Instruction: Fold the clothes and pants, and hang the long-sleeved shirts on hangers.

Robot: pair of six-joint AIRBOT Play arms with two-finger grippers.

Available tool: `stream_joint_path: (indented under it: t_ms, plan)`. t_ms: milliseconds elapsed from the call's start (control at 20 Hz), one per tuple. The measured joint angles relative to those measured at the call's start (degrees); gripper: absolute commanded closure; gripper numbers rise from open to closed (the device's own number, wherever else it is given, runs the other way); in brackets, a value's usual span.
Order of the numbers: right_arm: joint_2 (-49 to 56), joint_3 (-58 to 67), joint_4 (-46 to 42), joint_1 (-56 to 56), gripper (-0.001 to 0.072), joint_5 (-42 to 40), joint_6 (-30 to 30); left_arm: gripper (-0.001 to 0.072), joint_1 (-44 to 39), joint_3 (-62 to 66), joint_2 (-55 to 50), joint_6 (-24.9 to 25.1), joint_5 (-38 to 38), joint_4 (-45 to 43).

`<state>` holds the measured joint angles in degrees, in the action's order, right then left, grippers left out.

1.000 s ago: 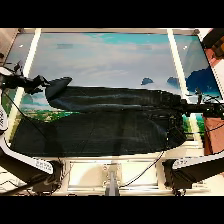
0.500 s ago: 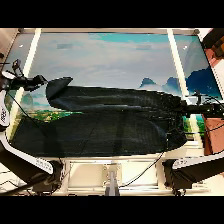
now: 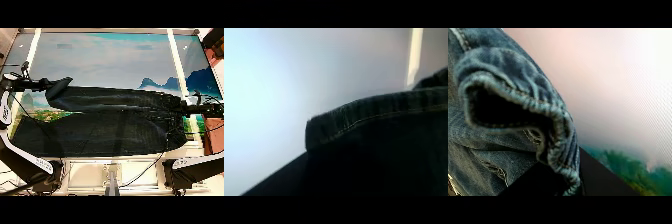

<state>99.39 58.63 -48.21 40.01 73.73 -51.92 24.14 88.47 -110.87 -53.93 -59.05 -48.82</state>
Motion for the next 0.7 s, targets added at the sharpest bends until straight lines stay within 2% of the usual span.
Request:
stream_joint_path:
  t_ms: [100, 350, 550, 700]
  plan:
    - [0.00, 0.00, 0.00, 0.00, 0.0674, 0.00, -0.07, 0.0678, -0.13, 0.00, 0.00, 0.81, -0.70, 0.74]
    - [-0.20, -0.02, 1.40, 0.00, 0.0674, -0.02, 0.31, 0.0679, -0.11, 0.79, 2.34, 3.48, 3.43, 7.43]
    - [-1.62, -0.13, 7.13, -0.07, 0.0674, -2.32, 2.58, 0.0681, -0.04, 1.81, 7.63, 4.66, 9.84, 10.27]
    - [-3.58, -0.07, 11.98, 0.00, 0.0674, -4.48, 3.32, 0.0681, 0.17, 2.08, 11.93, 1.09, 13.70, 5.92]
